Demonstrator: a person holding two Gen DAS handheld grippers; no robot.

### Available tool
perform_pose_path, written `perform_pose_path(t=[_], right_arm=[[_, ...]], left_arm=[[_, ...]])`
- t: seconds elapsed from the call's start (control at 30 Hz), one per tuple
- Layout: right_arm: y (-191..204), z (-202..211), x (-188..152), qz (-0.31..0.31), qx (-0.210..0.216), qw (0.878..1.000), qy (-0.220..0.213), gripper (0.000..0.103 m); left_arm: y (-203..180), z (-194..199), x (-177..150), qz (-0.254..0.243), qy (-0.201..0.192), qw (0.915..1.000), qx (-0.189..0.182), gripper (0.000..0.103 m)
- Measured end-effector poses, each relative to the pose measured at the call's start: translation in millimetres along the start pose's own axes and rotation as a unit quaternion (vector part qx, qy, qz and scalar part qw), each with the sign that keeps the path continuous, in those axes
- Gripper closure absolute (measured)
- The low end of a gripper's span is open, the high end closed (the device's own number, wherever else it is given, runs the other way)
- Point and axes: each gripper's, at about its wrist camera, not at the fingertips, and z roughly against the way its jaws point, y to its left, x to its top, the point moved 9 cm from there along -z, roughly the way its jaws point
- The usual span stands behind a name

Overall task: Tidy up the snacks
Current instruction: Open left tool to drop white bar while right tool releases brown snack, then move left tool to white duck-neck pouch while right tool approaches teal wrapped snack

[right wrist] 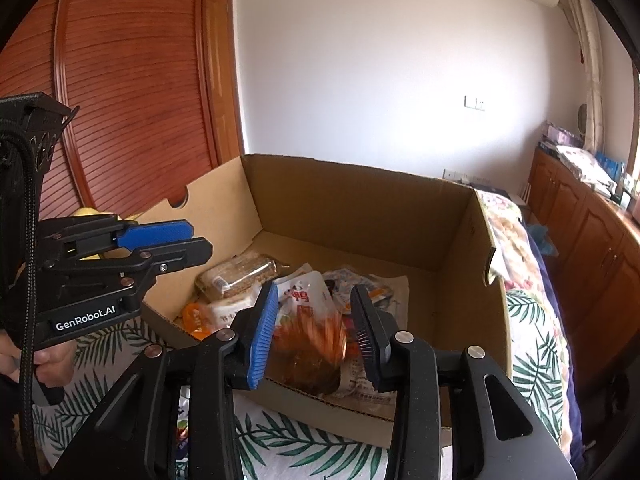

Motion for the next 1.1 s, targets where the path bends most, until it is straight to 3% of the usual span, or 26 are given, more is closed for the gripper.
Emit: perform_pose_path(t=[0.13, 0.3, 0.57, 0.9, 1.1], right_arm=[[1.2, 4.9, -1.6, -0.002, 0.0, 1.0, -0.002, 0.064], [6.7, 24.1, -0.5, -0.002, 0.0, 1.0, -0.011, 0.064], [27.8, 66.1, -5.1, 0.008, 0.006, 1.0, -0.028, 0.061], [48.0, 85.0, -41.8, 0.01, 0.011, 1.0, -0.008, 0.057], [51.8, 76.7, -76.4, -0.009, 0.019, 0.999, 0.024, 0.057]], left_arm=[[1.3, 7.8, -0.1, 0.004, -0.003, 1.0, 0.003, 0.065], [0.2, 28.3, -1.7, -0.004, -0.012, 0.9999, 0.01, 0.064], [-2.8, 69.8, -5.0, -0.005, -0.034, 0.9993, 0.011, 0.054], [-2.5, 92.3, -36.5, -0.005, -0.039, 0.9991, 0.016, 0.037], [1.1, 94.5, -65.0, -0.002, -0.024, 0.9995, 0.02, 0.035]])
